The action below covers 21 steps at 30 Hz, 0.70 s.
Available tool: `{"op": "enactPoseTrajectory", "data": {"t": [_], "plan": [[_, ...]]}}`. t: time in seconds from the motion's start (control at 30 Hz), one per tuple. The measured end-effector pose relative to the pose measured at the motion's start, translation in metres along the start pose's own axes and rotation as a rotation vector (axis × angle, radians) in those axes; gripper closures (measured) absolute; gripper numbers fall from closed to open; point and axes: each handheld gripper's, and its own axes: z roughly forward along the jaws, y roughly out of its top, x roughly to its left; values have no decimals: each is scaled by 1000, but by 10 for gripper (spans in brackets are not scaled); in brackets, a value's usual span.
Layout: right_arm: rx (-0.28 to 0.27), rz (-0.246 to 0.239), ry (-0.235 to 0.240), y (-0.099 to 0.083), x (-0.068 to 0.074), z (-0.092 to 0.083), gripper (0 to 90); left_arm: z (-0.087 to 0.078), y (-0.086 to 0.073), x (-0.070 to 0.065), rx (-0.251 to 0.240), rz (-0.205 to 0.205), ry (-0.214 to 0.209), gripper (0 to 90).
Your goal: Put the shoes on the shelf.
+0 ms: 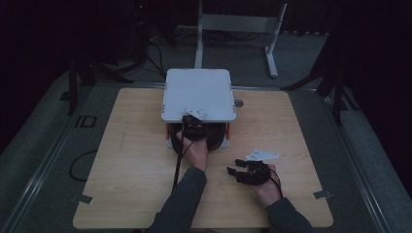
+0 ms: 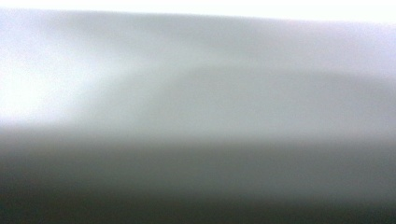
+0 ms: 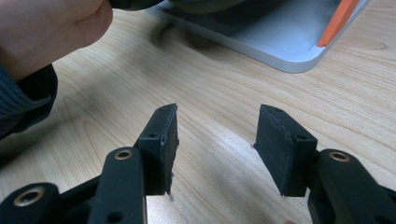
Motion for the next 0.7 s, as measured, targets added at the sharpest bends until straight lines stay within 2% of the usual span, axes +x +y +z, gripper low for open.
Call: {"op": "enactPoseTrajectory", "data": {"t": [0.2, 0.37, 0.53, 0.67, 0.7], "plan": [[0, 1, 0, 0, 0, 0, 482, 2, 4, -2, -2, -2, 6, 705], [-2, 1, 0, 0, 0, -1, 482, 5, 3, -2, -10, 12, 21, 691], [-1, -2, 2, 0, 0, -1, 477, -1, 3, -1, -22, 11, 6, 520], [-1, 1, 1, 0, 0, -1, 476, -8, 3, 3, -15, 15, -3, 462], [-2, 1, 1, 0, 0, -1, 476, -13, 2, 7, -10, 20, -17, 462]]}}
